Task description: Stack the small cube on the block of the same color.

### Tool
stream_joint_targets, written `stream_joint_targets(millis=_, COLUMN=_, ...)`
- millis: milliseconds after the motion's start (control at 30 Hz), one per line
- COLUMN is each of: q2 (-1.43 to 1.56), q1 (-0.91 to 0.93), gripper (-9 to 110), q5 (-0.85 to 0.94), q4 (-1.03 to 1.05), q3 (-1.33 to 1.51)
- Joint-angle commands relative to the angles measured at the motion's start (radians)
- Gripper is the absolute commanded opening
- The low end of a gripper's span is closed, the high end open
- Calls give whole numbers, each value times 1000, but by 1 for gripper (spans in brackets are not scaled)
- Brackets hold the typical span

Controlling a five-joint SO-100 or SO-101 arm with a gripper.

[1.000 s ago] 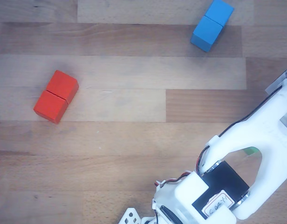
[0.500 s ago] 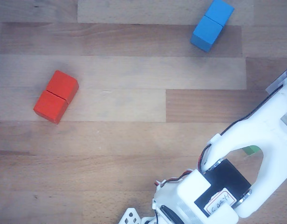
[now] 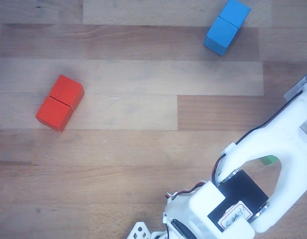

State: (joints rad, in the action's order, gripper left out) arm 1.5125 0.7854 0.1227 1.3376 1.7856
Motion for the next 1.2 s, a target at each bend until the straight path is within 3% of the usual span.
stream_joint_targets(millis=0, q2=95, q1=-78, gripper=47, q5=9, q4=3, q3=-23)
stream_joint_targets(millis=367, q2=307, q1=-362, gripper=47, q5=-5, q4=2, q3=-28)
stream_joint_targets(millis=567, q2=454, q1=-611, gripper=47, q5=-6, q4=-20, q3=-14)
stream_joint_targets(millis=767, q2=583, q1=-810, gripper=46, q5=-8, q4=-75, q3=137)
stream_joint_targets(millis=1000, q2=793, q1=-813, gripper=25, q5=5, q4=-301, q3=497)
stream_joint_targets(millis=1167, q2=1023, q1=-815, gripper=11, q5=5, q4=-325, q3=755)
